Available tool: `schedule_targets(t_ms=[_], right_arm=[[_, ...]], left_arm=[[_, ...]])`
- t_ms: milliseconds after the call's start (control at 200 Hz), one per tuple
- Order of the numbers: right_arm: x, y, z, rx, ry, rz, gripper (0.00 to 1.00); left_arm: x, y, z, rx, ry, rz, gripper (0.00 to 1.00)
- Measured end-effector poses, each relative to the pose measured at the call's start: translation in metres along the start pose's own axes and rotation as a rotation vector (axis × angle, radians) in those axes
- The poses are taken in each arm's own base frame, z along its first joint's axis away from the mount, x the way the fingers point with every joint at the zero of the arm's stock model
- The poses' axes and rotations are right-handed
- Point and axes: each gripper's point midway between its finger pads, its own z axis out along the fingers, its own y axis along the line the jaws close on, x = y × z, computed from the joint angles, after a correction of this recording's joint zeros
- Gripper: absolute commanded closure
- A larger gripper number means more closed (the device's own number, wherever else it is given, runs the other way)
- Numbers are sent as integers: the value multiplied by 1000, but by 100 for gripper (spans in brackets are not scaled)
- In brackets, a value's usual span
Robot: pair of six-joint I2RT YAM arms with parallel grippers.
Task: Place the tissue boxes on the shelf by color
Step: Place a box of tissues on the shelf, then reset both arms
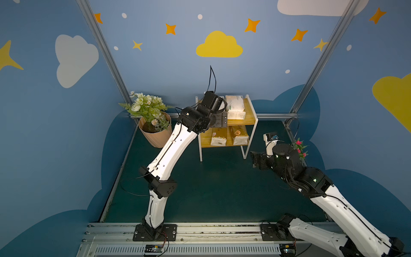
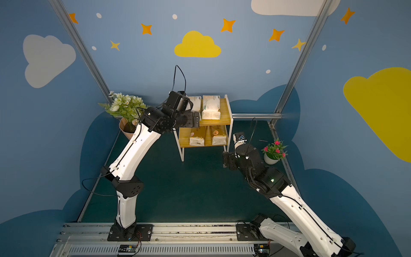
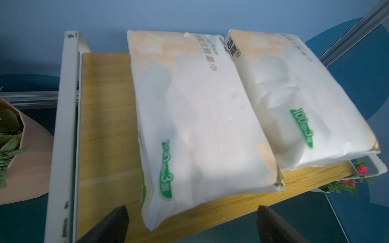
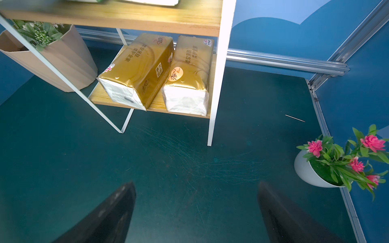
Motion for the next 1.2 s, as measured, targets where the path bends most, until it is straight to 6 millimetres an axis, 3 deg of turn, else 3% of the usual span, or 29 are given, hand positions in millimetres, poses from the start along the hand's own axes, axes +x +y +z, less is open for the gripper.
schedule_targets(t_ms=[451, 676, 866, 1011, 1196], right_arm=[[0, 0, 0, 2, 1, 0, 3], [1, -3, 2, 17, 4, 1, 2], [3, -6, 9, 40, 22, 1, 2], [6, -21, 15, 115, 25, 46, 2], [25, -54, 25, 263, 64, 133, 2]], left_arm=[[2, -16, -7, 14, -20, 49, 0], [19, -10, -28, -32, -13, 110, 0], [33, 20, -49, -101, -13, 117, 0], [54, 45, -56, -145, -14, 100, 0], [90, 108, -58, -254, -20, 18, 0]])
